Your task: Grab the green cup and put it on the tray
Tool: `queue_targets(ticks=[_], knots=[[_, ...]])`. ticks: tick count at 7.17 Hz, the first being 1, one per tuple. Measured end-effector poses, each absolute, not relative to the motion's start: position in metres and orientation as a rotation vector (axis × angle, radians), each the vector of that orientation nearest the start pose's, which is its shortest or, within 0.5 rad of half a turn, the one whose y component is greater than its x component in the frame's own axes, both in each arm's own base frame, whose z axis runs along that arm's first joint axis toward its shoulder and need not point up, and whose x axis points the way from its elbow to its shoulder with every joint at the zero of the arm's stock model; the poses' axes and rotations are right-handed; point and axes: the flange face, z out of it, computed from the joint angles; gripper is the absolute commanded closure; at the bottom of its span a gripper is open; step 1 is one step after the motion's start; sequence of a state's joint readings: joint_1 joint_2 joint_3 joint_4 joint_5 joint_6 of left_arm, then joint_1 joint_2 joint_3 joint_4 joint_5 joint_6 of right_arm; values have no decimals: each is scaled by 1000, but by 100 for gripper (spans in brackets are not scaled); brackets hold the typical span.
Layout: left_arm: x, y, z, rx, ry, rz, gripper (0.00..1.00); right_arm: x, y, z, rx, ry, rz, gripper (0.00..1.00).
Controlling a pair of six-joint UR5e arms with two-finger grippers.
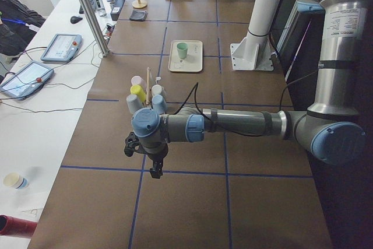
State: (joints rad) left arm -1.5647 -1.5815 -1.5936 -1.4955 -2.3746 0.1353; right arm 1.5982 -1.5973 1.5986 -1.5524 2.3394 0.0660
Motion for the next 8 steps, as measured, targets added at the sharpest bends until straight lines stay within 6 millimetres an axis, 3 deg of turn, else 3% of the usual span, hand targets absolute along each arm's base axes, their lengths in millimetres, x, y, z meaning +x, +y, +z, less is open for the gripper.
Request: queue_targets(ticks=[3,8], knots=[[-58,-493,648,15,806,119,0,77,-456,655,2,-784,88,0],[-59,-494,648,16,805,119,0,77,-453,653,5,-786,88,0]])
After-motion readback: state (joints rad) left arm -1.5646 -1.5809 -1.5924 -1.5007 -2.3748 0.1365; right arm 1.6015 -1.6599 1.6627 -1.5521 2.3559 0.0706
